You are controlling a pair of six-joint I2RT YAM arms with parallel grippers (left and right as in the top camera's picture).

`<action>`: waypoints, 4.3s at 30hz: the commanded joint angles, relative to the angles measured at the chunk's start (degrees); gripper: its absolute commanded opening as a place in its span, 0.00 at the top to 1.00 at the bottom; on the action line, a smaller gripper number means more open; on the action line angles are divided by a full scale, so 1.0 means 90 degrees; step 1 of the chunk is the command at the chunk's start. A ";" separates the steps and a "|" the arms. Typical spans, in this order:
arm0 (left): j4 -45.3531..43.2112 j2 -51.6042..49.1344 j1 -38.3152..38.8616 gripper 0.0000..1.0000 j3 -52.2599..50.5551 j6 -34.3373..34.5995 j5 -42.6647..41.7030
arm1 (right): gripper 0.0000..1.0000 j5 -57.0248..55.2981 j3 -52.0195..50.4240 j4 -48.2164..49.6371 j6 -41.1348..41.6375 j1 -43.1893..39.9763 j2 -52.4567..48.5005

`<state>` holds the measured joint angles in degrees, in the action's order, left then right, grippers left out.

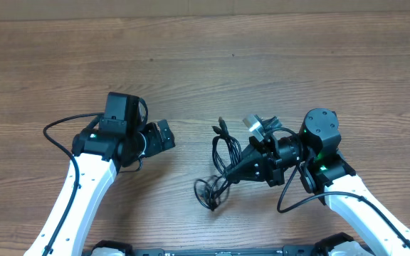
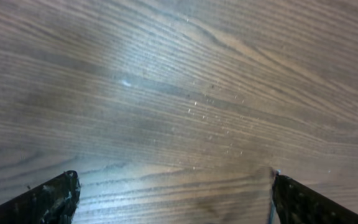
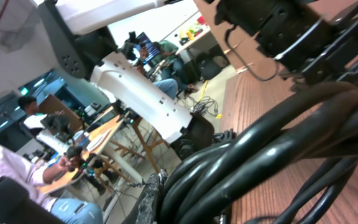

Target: Untangle cables

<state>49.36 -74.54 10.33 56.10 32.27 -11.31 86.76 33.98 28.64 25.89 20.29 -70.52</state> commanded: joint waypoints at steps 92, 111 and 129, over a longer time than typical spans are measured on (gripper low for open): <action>-0.2829 -0.0049 0.2531 0.07 0.0114 -0.4495 -0.0940 | 0.95 -0.3487 0.0097 -0.1489 0.4670 -0.0291 0.0027; -0.2647 -0.0044 0.2730 0.96 0.0114 -0.4585 -0.0699 | 0.76 -0.3776 0.0097 -0.1486 0.4646 -0.0313 0.0027; -0.2322 0.0403 0.1984 0.96 0.0114 -0.4408 -0.0777 | 0.48 -0.3621 0.0097 -0.1406 0.4303 -0.0648 0.0029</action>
<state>28.86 -72.10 28.38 56.10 -9.37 -17.78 52.14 34.04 14.96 67.51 13.56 -70.67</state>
